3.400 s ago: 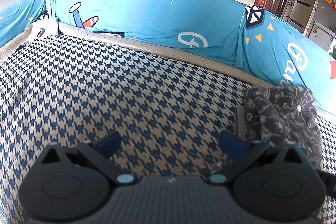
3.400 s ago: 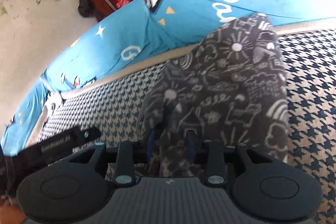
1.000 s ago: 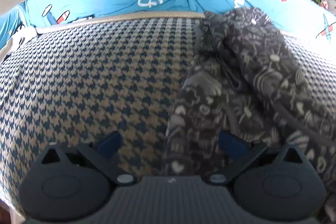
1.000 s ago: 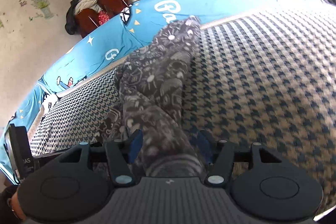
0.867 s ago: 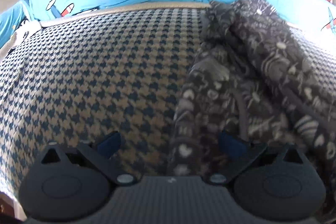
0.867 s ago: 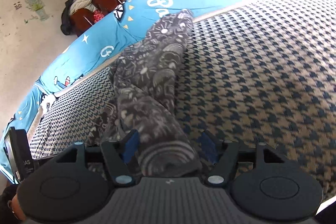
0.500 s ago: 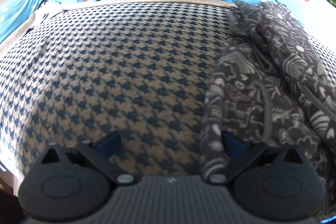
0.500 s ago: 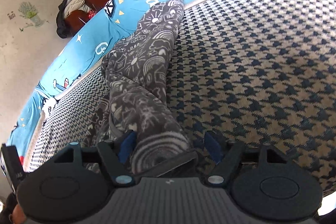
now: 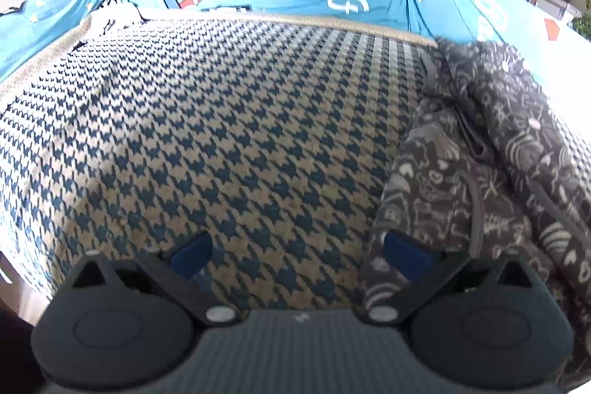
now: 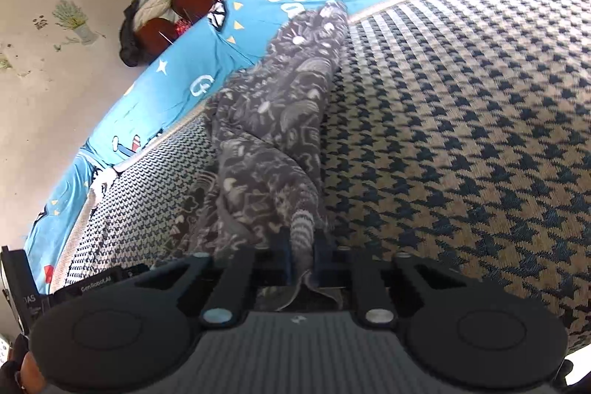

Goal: Fold clothes

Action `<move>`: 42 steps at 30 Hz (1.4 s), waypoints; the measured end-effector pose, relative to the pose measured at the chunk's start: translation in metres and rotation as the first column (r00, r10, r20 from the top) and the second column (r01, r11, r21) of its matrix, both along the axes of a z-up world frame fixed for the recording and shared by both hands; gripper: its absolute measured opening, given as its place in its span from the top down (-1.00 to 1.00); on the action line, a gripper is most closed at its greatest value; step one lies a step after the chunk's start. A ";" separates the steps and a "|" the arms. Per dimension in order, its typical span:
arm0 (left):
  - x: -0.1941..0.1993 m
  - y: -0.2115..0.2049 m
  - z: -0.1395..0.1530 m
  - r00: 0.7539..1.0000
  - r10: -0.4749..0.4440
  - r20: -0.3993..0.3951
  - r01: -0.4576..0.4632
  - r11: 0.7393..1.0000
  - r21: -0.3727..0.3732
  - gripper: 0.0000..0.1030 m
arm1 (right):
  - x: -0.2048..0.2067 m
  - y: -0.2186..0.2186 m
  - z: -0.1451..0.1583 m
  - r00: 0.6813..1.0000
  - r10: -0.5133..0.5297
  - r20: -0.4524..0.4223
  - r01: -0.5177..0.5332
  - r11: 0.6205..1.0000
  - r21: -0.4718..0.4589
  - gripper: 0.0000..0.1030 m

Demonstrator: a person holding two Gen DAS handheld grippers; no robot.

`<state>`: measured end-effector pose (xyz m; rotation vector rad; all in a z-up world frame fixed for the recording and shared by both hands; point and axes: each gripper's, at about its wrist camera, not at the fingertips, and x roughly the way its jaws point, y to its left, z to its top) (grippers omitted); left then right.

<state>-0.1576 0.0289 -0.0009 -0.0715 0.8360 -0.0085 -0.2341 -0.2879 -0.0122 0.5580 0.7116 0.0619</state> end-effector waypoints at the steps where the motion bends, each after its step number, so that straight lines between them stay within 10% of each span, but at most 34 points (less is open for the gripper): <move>1: 0.000 0.001 0.002 1.000 0.003 0.007 -0.003 1.000 -0.009 -1.00 | -0.002 0.004 0.004 1.000 0.007 0.019 -0.007 1.000 -0.015 0.78; 20: -0.005 0.040 0.022 0.990 0.132 0.042 -0.128 0.987 -0.100 -1.00 | 0.004 0.135 0.044 0.931 0.321 0.171 -0.309 0.946 -0.093 0.79; 42: -0.008 0.054 0.036 0.982 0.167 0.089 -0.155 0.980 -0.129 -1.00 | 0.062 0.196 -0.037 0.904 0.427 -0.001 -0.424 0.897 -0.129 0.75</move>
